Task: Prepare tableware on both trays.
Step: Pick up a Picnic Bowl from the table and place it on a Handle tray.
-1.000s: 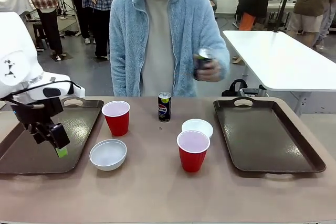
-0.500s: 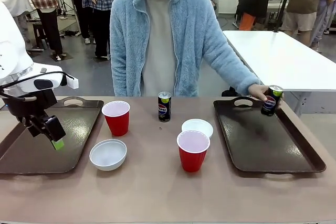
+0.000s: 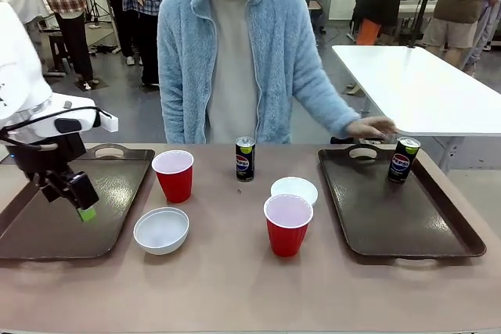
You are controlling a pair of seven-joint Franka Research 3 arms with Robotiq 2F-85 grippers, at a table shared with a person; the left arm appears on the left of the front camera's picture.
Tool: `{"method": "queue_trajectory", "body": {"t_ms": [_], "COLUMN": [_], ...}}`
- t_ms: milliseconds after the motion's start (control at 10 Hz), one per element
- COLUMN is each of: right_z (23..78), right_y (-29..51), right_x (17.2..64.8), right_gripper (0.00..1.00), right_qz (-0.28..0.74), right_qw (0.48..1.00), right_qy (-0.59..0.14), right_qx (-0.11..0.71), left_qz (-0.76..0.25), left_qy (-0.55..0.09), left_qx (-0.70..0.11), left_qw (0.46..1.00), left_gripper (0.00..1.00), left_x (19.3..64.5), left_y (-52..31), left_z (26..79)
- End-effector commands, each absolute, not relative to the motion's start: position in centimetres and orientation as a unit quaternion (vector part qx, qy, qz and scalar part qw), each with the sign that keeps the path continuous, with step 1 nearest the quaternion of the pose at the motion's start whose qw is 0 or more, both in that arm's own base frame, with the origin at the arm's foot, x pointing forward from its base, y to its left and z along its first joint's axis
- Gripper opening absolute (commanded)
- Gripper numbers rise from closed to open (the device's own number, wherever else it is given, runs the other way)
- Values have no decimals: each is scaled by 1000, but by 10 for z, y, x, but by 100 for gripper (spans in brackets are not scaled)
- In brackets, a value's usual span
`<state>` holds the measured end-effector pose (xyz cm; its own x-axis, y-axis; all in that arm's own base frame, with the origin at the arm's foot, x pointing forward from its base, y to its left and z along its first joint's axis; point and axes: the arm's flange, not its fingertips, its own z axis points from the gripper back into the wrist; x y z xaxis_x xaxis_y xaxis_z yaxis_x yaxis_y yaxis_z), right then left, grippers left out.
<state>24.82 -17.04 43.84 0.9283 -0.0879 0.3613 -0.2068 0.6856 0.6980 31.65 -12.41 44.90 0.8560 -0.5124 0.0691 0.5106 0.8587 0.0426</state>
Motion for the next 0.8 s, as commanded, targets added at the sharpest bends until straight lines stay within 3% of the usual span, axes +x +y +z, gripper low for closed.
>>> {"method": "queue_trajectory", "body": {"t_ms": [0, 300, 700], "right_z": [438, 438, 438], "right_y": [-172, -172, -172], "right_x": [251, 251, 251], "right_gripper": [100, 100, 100], "right_qz": [38, 38, 38], "right_qw": [891, 891, 891], "right_qy": [-196, -196, -196], "right_qx": [408, 408, 408], "left_qz": [-230, -223, -231], "left_qy": [-19, -39, -58], "left_qx": [12, -13, -7], "left_qw": [973, 974, 971], "left_gripper": [100, 100, 100], "left_x": [364, 388, 385], "left_y": [-167, -211, -213], "left_z": [445, 430, 376]}}
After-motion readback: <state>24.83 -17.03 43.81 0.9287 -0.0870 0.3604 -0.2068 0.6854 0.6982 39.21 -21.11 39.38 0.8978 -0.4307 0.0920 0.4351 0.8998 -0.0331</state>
